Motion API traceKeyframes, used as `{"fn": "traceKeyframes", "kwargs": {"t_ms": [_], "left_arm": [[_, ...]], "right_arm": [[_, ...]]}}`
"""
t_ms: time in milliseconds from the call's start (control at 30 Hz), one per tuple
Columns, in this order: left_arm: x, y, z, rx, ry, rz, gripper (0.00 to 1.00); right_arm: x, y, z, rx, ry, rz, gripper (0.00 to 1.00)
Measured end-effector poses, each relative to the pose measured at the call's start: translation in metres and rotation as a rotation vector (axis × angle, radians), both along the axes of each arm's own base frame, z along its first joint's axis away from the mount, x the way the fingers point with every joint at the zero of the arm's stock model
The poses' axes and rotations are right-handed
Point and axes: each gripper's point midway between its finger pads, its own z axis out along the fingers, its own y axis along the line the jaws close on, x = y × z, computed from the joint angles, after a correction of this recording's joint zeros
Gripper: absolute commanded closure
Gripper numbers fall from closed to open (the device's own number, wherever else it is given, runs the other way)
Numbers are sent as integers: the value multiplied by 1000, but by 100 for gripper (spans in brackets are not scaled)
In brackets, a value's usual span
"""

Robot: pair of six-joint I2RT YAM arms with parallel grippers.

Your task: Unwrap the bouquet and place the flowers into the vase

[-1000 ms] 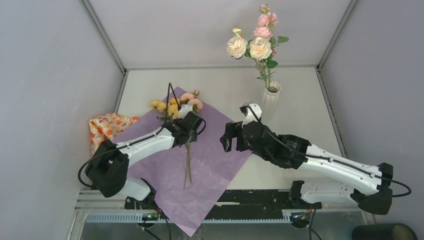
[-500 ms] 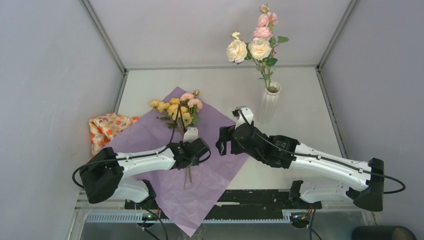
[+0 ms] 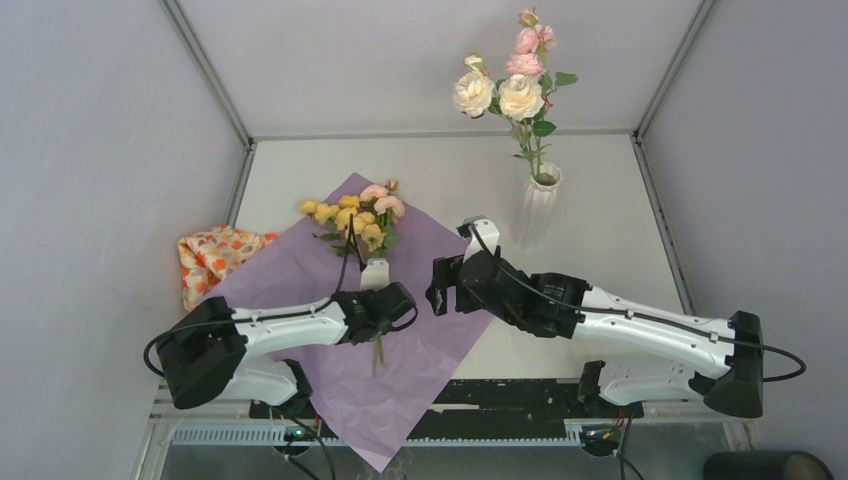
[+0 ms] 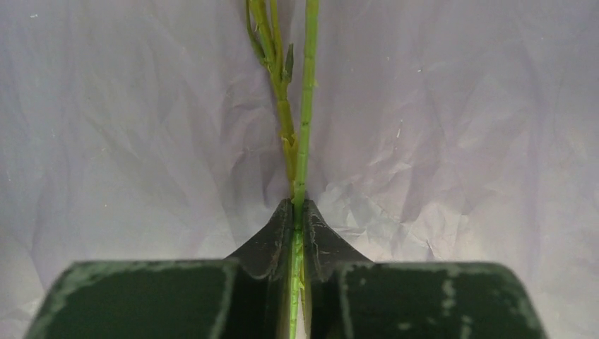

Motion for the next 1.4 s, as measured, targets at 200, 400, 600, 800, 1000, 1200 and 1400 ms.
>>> {"fn": "traceKeyframes", "kwargs": {"t_ms": [200,400,600,800,1000,1200,1400], "left_arm": [[-3,2,6,-21,-11,4,99],[-4,1,39,-127,-77,1,99],[-11,9,50,-211,-126,-5,97],[-23,12,42,-323,-144,-32,96],[-29,12,33,-382,-151,-47,96],[-29,4,43,-462,-179,-66,95],[-29,-3,60,-547,-216,-83,96]], "right_arm": [[0,2,-5,1,4,-2,8],[-2,10,-25,-19,42,2,7],[-8,24,-42,-2,87,45,7],[-14,41,-52,44,134,89,7],[-18,55,-58,68,163,123,7],[-19,67,-66,81,186,149,8],[-16,81,-80,100,230,173,13]]}}
